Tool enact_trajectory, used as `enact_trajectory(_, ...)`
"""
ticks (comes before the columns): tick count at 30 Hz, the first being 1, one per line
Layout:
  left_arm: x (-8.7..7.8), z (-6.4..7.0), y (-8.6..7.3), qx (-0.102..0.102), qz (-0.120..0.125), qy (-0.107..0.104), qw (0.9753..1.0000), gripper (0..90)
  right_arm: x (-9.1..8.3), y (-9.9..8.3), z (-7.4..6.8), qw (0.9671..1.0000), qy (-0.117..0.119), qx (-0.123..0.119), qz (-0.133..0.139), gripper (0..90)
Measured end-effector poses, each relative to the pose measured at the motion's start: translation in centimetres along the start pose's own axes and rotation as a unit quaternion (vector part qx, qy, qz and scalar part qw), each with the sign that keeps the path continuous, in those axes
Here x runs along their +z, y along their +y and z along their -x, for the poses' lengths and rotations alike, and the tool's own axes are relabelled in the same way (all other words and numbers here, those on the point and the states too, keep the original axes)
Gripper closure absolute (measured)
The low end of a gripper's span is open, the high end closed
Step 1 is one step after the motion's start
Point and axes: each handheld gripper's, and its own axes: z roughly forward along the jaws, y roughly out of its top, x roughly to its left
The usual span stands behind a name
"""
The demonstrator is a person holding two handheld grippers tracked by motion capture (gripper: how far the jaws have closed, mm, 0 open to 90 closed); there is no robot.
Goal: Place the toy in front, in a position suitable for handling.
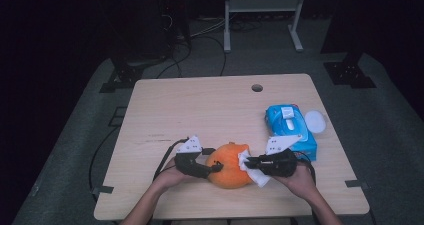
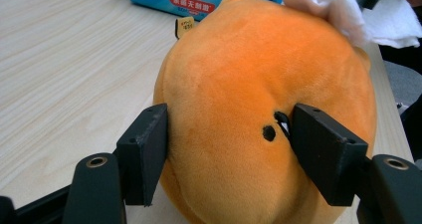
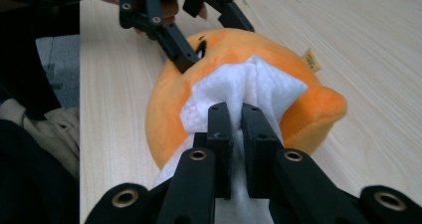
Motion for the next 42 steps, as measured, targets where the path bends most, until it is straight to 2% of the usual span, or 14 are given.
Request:
enact_trajectory(2, -0.1, 0.2, 0.4, 0.02, 0.008, -0.001, 0.9998, 28.6, -0.1, -0.2, 0.5, 0.9999, -0.007, 0.012, 0.001, 83.3)
enact_trajectory(5, -0.5, 1.2, 1.7, 0.054, 0.042, -0.006, 0.9977, 22.9, 0.1, -0.4, 0.6, 0.9998, -0.016, 0.016, 0.001, 83.3)
enact_trajectory(7, 0.1, 1.9, 2.0, 0.071, 0.031, -0.005, 0.997, 23.6, 0.2, -0.2, 0.5, 0.9997, -0.015, 0.019, 0.006, 83.3)
enact_trajectory(8, 0.6, 2.3, 1.9, 0.092, 0.01, 0.01, 0.9956, 24.4, 0.2, -0.2, 0.6, 0.9997, -0.016, 0.017, 0.005, 83.3)
enact_trajectory(9, 0.9, 2.3, 1.7, 0.092, 0.009, 0.014, 0.9957, 27.3, 0.2, -0.2, 0.6, 0.9997, -0.019, 0.016, 0.003, 83.3)
enact_trajectory(11, 1.0, 1.8, 1.5, 0.058, 0.016, 0.015, 0.9981, 30.9, 0.2, -0.4, 0.8, 0.9996, -0.022, 0.018, -0.002, 83.3)
enact_trajectory(15, 0.6, 0.7, 1.1, 0.02, 0.016, 0.031, 0.9992, 33.1, -0.3, -0.7, 1.3, 0.9993, -0.028, 0.024, -0.012, 83.3)
enact_trajectory(18, 0.3, 0.2, 0.8, 0.005, 0.015, 0.038, 0.9991, 33.1, -0.3, -0.6, 1.0, 0.9998, -0.012, 0.018, -0.004, 83.3)
enact_trajectory(21, 0.2, 0.0, 0.6, -0.004, 0.016, 0.04, 0.9991, 33.0, -0.1, 0.1, -0.1, 1.0, 0.006, -0.004, 0.004, 83.3)
enact_trajectory(23, 0.2, 0.0, 0.6, -0.003, 0.018, 0.038, 0.9991, 33.0, 0.0, 0.2, -0.2, 0.9999, 0.007, -0.008, 0.004, 83.3)
enact_trajectory(27, 0.4, 0.3, 0.6, 0.007, 0.016, 0.026, 0.9995, 33.6, 0.0, -0.3, 0.6, 0.9999, 0.0, 0.014, 0.004, 83.3)
enact_trajectory(32, 0.7, 1.2, 0.7, 0.045, 0.008, 0.012, 0.9989, 34.5, 0.2, -0.6, 1.4, 0.9989, -0.03, 0.037, 0.008, 83.3)
enact_trajectory(38, 1.1, 2.3, 1.0, 0.088, -0.002, 0.001, 0.9961, 34.6, 0.6, -0.3, 3.0, 0.9948, -0.066, 0.074, 0.024, 83.3)
enact_trajectory(42, 1.0, 2.1, 0.9, 0.079, 0.002, 0.0, 0.9969, 34.6, 1.1, -0.6, 4.0, 0.9933, -0.059, 0.095, 0.032, 83.4)
